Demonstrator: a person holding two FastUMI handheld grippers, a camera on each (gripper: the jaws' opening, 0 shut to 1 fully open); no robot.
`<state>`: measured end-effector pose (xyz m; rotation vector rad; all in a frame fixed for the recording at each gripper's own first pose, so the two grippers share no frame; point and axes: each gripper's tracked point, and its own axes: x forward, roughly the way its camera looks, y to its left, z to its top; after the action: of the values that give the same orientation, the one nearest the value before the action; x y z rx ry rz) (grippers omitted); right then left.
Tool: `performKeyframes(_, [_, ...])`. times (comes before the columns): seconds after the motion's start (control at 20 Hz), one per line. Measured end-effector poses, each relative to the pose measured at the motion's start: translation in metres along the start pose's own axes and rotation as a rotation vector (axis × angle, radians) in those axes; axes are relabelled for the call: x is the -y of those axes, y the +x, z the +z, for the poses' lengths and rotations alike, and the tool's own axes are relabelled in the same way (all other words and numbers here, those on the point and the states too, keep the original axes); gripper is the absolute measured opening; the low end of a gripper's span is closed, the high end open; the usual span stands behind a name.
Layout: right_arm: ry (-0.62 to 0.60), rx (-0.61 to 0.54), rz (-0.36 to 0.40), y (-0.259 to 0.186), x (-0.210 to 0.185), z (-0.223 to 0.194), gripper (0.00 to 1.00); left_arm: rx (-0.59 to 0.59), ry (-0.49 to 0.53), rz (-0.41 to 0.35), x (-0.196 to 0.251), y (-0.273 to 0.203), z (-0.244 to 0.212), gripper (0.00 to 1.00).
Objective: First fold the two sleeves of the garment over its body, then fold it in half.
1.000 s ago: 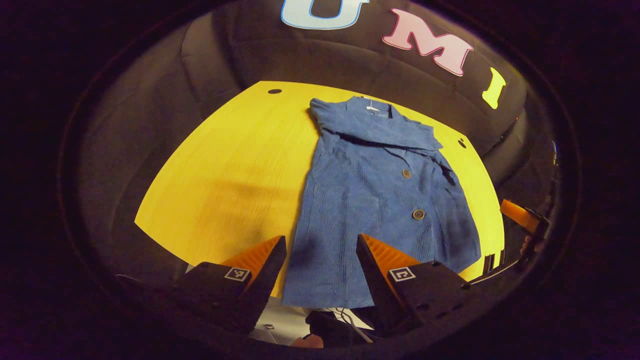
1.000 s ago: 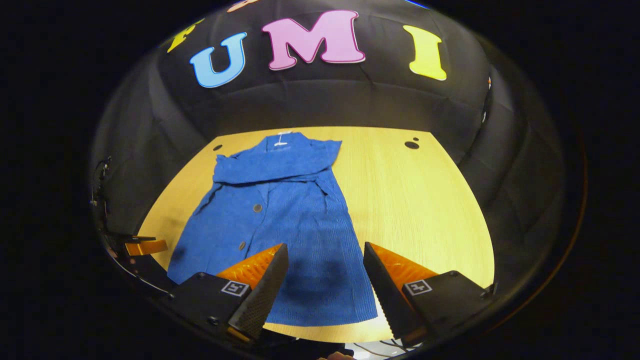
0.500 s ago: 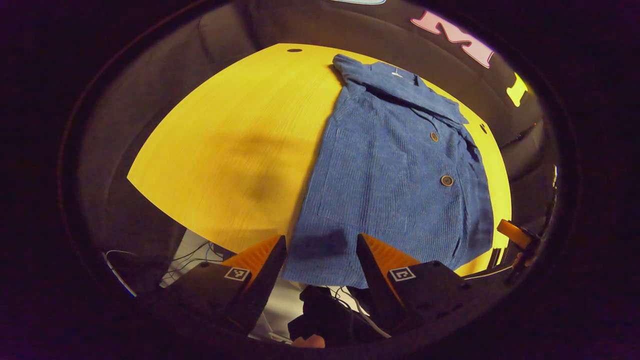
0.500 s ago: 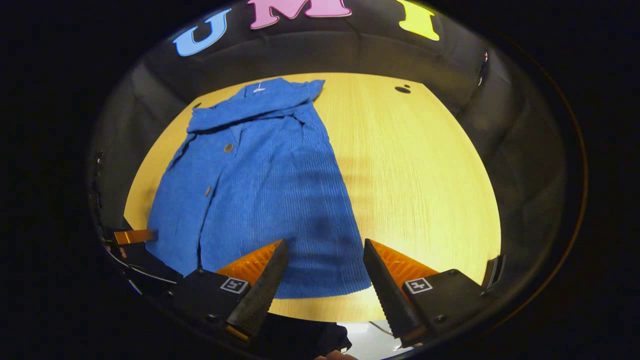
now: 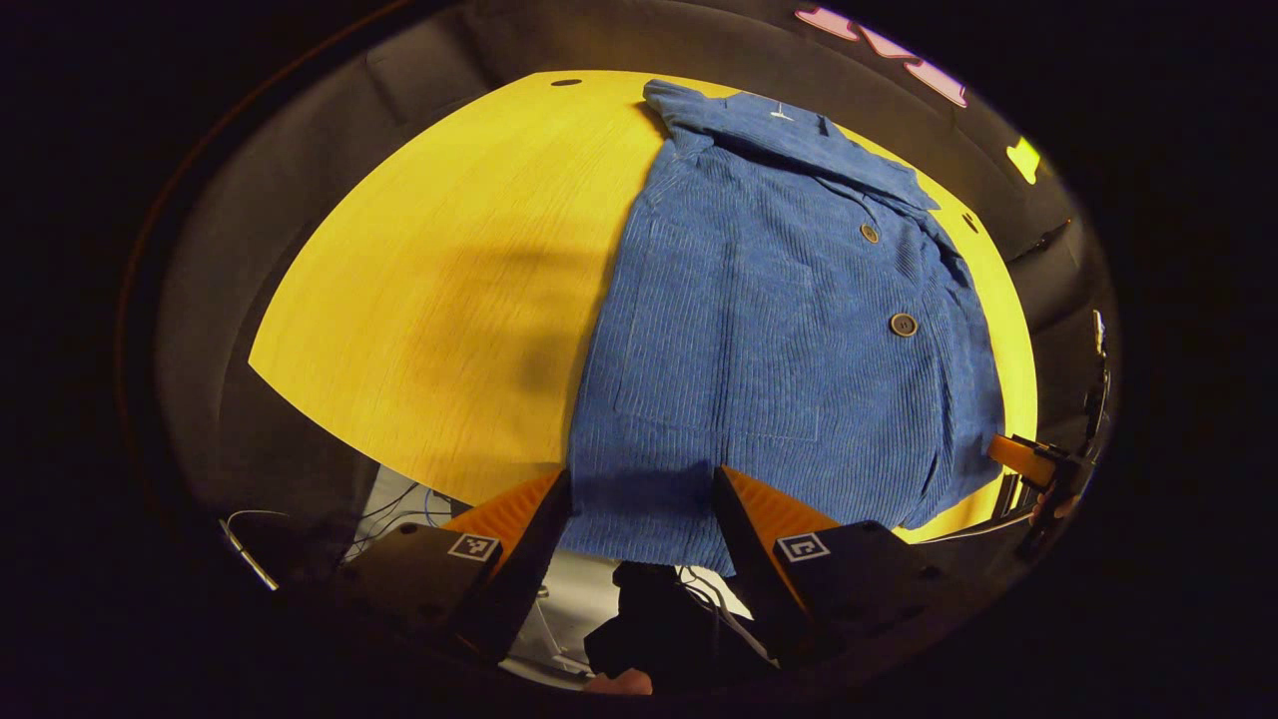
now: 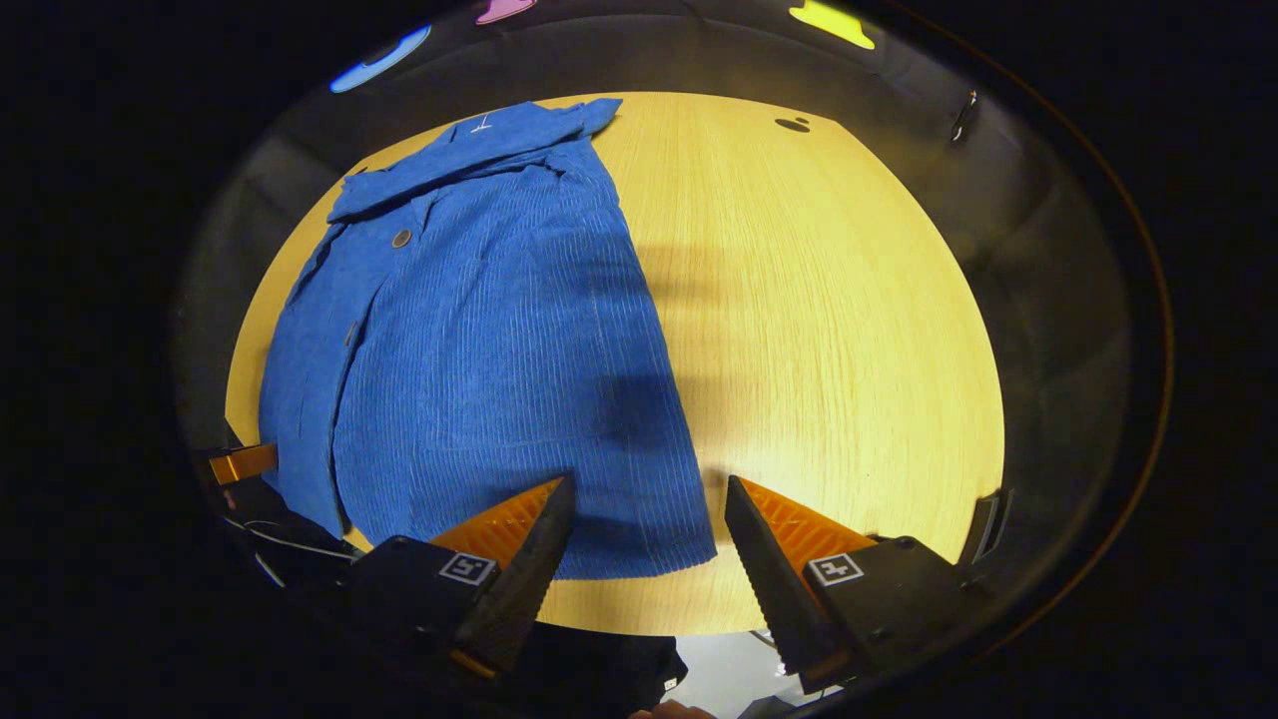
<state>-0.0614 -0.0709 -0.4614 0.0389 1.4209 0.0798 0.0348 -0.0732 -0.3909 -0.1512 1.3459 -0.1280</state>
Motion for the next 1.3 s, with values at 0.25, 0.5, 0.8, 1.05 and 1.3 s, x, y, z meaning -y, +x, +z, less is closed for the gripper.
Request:
performKeyframes(0.25, [-0.015,-0.007,0.002,0.003,-0.006,0.003,0.97,-0.016,-0.008,0.025,-0.008,0.003,0.002,0.83])
performKeyframes(0.5, [-0.023,-0.031,-0.002,0.008,-0.008,0.001,0.98,-0.029,-0.011,0.05,-0.014,0.005,-0.001,0.83])
performKeyframes(0.8, [-0.004,-0.053,0.009,0.01,-0.011,0.001,0.98,-0.069,0.014,0.077,-0.011,0.007,-0.001,0.83])
performKeyframes(1.05, [0.008,-0.063,0.011,0.011,-0.01,0.002,0.98,-0.11,0.021,0.074,-0.01,0.007,0.0,0.83])
performKeyframes(1.3, [0.008,-0.075,0.012,0.009,-0.009,0.001,0.98,-0.12,0.018,0.071,-0.011,0.007,0.001,0.83])
